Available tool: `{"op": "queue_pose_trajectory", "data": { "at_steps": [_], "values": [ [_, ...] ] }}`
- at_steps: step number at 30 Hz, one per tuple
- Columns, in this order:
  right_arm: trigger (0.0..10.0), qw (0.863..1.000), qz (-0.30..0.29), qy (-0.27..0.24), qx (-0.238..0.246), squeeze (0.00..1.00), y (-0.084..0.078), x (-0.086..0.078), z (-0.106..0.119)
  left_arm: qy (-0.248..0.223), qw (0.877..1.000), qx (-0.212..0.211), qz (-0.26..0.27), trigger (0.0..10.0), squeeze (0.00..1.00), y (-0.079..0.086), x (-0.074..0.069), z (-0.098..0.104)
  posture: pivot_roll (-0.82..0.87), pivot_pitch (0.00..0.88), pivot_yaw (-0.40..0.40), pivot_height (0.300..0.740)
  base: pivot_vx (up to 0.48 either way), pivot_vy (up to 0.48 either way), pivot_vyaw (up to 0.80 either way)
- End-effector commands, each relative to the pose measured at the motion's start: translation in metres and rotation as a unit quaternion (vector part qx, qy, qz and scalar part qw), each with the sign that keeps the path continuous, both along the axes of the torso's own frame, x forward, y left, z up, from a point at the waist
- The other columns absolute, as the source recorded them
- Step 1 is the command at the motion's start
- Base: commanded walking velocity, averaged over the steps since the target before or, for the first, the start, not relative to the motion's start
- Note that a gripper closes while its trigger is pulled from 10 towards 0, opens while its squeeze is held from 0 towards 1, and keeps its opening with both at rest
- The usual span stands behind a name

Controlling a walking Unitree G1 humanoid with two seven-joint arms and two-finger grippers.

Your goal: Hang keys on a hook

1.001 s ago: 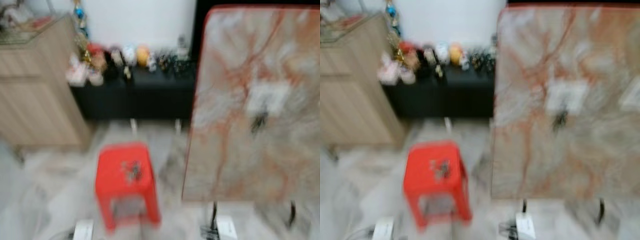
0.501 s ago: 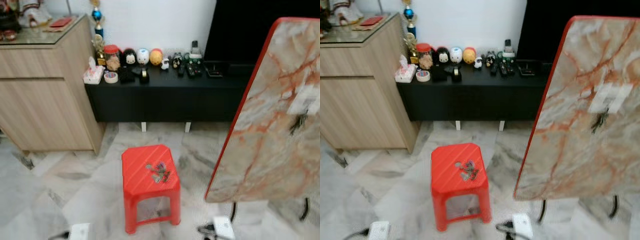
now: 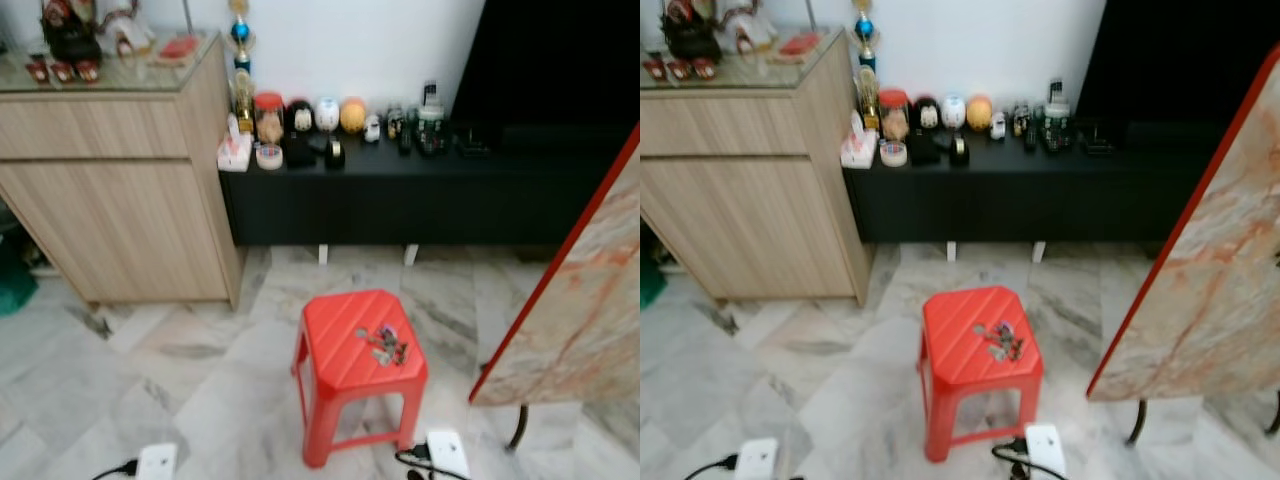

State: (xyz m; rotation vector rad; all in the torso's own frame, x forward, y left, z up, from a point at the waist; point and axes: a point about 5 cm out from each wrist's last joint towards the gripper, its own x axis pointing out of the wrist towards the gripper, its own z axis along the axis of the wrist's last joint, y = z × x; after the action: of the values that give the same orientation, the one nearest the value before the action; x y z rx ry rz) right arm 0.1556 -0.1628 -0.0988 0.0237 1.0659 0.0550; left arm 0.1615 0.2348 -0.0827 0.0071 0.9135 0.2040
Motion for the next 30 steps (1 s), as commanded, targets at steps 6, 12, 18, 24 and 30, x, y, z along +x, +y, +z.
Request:
{"op": "queue_pose_trajectory", "data": {
  "at_steps": [6,12,18,24,30],
  "values": [
    [10.0,1.0,0.0,-0.013,0.002,0.0,0.0005,0.0088,0.0036,-0.007,1.0,-0.004,0.004,10.0,0.0,0.0012,0.0001,0.0006,0.07,0.0,-0.066,0.74,0.0,0.0,0.0],
    [10.0,1.0,0.0,-0.014,0.003,0.0,0.0011,0.009,0.0037,-0.009,1.0,-0.007,0.003,10.0,0.0,0.0007,0.0005,0.0008,0.07,0.0,-0.064,0.74,0.0,0.0,0.0],
    [10.0,1.0,-0.001,-0.013,0.004,0.0,0.0018,0.0088,0.0035,-0.01,1.0,-0.006,0.002,10.0,0.0,0.0013,0.0004,0.001,0.07,0.0,-0.062,0.74,0.0,0.0,0.0],
    [10.0,1.0,0.007,-0.021,0.001,0.0,0.0021,0.01,0.0043,-0.011,1.0,-0.005,0.001,10.0,0.0,0.0015,0.001,0.0014,0.07,0.0,-0.061,0.74,0.0,0.0,0.1],
    [10.0,1.0,-0.002,-0.02,0.004,0.0,0.0021,0.0095,0.004,-0.016,1.0,-0.006,0.001,10.0,0.0,0.0014,0.0036,0.0026,0.07,0.0,-0.062,0.74,0.04,0.0,0.58]
  ]
}}
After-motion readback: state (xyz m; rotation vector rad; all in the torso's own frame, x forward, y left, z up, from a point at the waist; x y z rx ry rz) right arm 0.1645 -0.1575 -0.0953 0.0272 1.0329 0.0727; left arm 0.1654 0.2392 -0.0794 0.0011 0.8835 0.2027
